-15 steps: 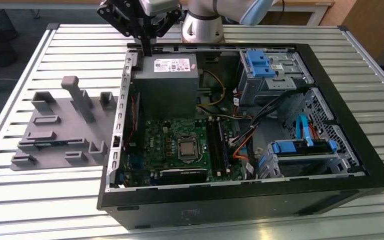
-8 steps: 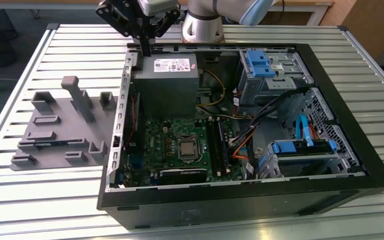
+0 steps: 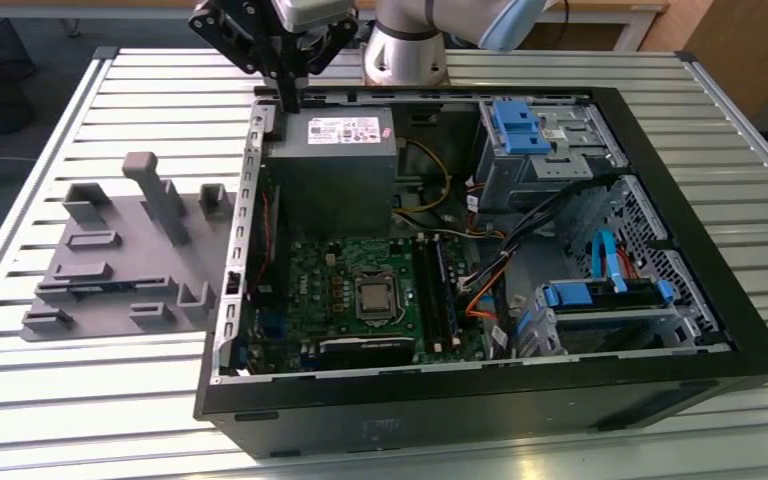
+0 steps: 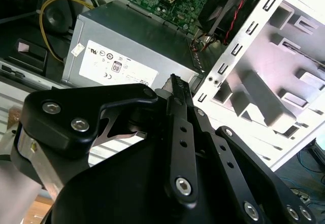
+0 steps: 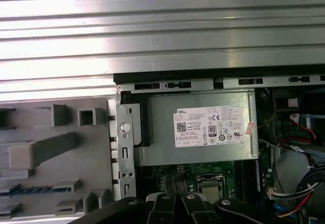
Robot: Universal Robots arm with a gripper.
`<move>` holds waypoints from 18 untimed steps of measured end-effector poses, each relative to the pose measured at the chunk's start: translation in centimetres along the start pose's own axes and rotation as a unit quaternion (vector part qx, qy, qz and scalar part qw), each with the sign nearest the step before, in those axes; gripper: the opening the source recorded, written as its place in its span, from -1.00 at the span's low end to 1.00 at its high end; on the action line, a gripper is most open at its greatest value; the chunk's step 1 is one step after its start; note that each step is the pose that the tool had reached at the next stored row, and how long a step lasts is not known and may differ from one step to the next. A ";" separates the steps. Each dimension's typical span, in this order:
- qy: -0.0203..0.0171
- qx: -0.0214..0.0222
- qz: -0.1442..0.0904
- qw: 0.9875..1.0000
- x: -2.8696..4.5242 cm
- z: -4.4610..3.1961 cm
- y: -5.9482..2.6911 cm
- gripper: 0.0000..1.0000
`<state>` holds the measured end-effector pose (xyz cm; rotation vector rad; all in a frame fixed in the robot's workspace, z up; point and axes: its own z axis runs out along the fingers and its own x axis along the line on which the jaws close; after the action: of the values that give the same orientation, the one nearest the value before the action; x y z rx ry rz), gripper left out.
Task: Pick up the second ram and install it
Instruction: 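Reach for the second ram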
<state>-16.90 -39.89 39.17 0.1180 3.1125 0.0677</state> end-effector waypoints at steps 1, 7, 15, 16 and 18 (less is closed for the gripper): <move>0.000 0.000 0.000 1.000 0.03 0.00 0.00 -0.79; 0.000 0.000 0.000 1.000 0.20 0.00 -0.02 -0.79; 0.000 0.000 0.000 1.000 0.45 0.01 -0.04 -0.79; 0.000 0.000 0.000 1.000 0.48 0.01 -0.04 -0.79; 0.000 0.000 0.000 1.000 0.55 0.01 -0.04 -0.79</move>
<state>-17.45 -39.89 39.15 0.1180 3.1125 0.0677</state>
